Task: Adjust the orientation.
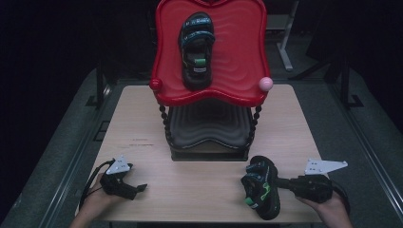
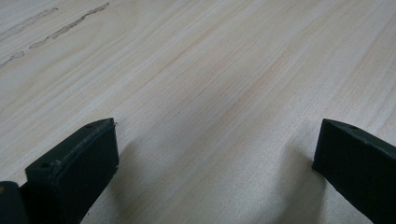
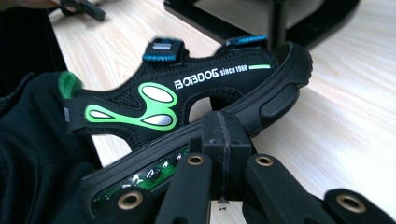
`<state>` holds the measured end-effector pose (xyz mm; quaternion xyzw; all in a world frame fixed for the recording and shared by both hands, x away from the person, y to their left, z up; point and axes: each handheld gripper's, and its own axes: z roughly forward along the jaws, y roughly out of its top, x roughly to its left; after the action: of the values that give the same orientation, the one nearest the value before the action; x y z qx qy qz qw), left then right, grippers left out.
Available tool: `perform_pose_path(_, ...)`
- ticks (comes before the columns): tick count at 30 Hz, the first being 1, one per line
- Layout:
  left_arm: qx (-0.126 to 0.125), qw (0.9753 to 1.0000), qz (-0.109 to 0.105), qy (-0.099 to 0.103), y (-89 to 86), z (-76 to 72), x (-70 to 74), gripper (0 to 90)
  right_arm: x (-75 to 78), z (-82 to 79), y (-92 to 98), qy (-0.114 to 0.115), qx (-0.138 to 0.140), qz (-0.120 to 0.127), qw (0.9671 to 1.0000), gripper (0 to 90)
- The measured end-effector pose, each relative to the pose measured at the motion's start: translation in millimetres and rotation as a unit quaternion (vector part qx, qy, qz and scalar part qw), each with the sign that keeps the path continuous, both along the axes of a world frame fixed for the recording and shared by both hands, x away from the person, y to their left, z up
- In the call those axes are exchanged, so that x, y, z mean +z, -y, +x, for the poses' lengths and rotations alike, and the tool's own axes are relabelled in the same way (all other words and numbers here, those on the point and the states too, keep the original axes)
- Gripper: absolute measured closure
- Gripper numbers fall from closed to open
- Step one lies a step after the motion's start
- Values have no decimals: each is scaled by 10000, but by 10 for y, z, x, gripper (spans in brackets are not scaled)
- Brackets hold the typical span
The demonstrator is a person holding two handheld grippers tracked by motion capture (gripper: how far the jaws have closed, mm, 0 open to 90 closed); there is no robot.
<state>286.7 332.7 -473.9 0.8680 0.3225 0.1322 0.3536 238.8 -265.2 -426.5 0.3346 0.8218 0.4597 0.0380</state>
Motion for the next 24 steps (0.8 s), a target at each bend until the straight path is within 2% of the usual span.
perform_pose_path(5,-18,10000,5,2,0,2,0,0,-98,4,100,-153,-112,-118,9998,897)
perform_pose_path(10,-34,10000,9,0,2,5,1,0,-193,21,178,-324,-171,-74,9993,897)
perform_pose_path(17,-31,10000,7,2,2,5,1,0,-298,56,197,-488,-207,-356,9980,897)
perform_pose_path(24,-33,10000,8,-2,2,5,1,0,-304,62,197,-480,-192,-421,9978,897)
